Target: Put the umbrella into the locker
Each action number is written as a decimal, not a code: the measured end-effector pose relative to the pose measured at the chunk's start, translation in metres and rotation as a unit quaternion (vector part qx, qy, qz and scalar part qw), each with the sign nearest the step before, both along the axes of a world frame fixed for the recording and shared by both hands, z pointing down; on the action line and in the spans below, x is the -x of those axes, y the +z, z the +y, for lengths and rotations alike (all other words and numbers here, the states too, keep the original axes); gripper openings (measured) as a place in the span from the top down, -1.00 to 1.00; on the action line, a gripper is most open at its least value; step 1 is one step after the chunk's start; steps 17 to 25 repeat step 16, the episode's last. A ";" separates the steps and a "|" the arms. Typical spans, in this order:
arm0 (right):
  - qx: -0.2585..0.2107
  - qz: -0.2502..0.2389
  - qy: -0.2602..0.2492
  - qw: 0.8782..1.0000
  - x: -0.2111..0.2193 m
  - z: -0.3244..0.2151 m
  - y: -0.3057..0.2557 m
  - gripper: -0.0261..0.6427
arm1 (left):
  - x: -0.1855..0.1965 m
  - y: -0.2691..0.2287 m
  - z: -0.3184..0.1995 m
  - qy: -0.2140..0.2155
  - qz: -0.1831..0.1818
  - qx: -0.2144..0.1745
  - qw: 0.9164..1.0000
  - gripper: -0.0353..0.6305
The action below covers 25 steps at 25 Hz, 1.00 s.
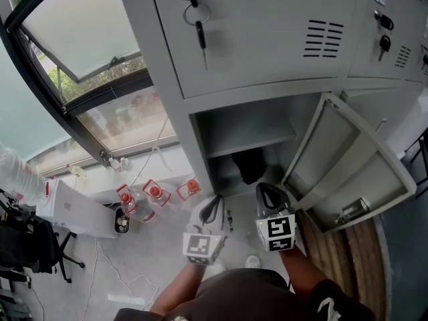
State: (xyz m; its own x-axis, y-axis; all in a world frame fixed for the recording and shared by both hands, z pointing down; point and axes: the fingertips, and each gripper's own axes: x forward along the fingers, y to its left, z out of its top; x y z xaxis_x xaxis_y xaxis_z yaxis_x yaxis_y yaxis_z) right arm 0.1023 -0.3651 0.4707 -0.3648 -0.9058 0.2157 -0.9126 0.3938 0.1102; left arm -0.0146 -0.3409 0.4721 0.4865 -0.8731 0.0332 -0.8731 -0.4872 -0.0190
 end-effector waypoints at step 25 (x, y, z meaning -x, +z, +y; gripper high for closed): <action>0.024 0.020 0.001 0.999 -0.005 -0.002 0.020 0.91 | -0.020 0.006 -0.004 0.020 -0.001 0.003 1.000 0.88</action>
